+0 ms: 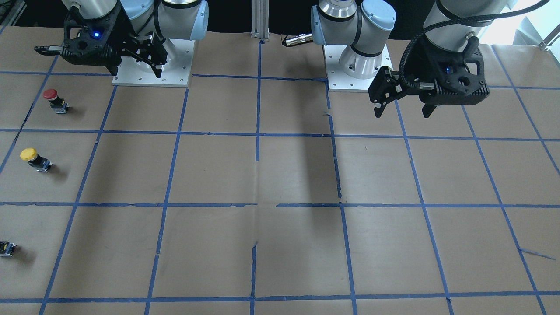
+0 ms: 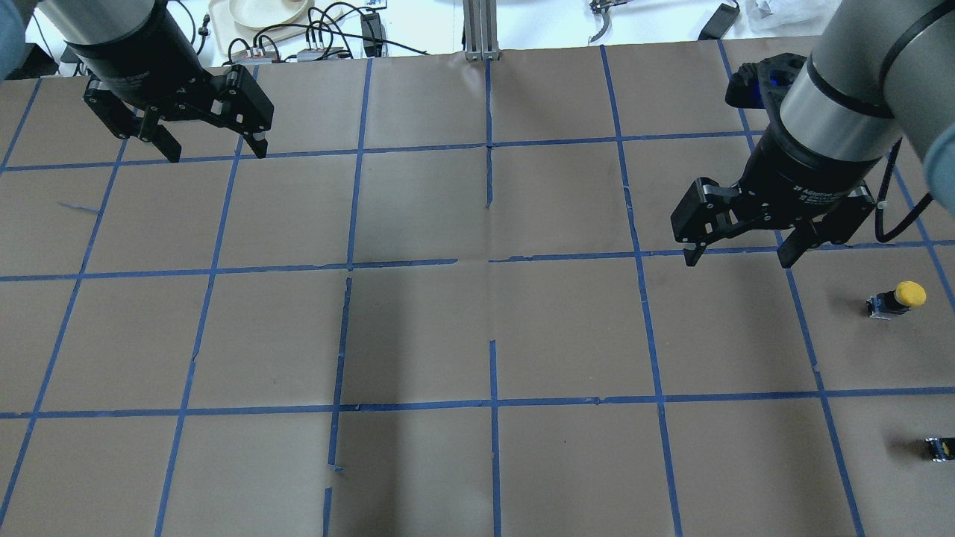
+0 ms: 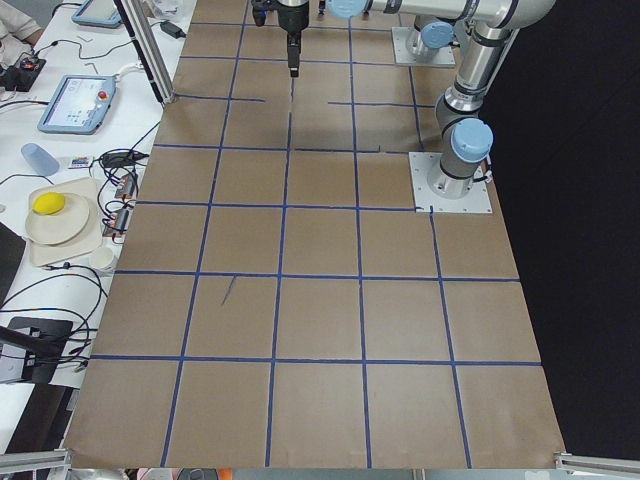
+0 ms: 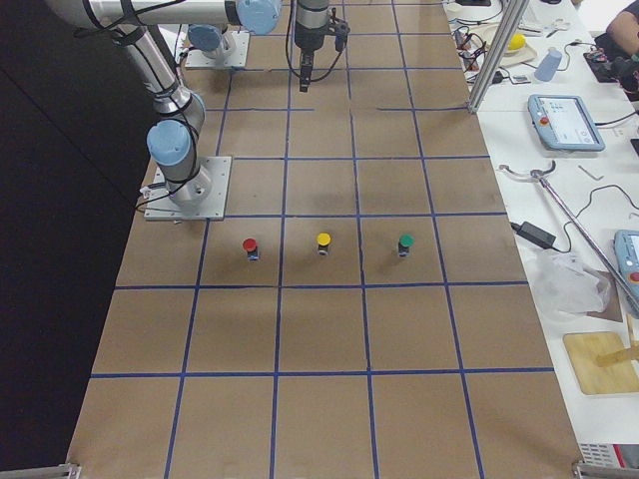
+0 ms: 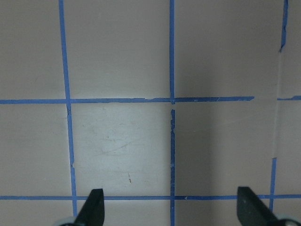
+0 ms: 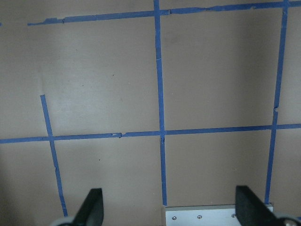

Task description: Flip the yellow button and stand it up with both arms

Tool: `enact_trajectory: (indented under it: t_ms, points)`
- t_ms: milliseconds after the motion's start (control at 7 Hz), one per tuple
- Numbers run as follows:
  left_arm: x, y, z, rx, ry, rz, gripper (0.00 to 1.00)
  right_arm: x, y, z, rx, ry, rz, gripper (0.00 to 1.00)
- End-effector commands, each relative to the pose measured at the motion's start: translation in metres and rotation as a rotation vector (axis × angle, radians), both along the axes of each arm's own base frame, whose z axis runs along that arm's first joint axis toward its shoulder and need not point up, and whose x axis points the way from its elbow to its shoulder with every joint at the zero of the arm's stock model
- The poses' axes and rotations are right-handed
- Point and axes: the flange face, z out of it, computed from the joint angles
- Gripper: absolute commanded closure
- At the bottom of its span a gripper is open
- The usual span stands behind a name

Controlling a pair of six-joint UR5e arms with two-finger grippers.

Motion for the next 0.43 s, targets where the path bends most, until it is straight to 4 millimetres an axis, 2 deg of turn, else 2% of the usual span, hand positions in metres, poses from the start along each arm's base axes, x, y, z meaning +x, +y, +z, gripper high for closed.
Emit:
enact_trajectory:
  t_ms: [0,286]
  points:
    - [0.0003,0.0005,-0.0006,0.001,0.000,0.002,0.00,-0.0005,-0.0003,-0.0001,0.000,0.002,0.000,0.00]
    - [0.0003,0.0005,-0.0006,0.001,0.000,0.004,0.00,0.0001,-0.0001,0.0014,-0.005,-0.003,-0.001,0.00]
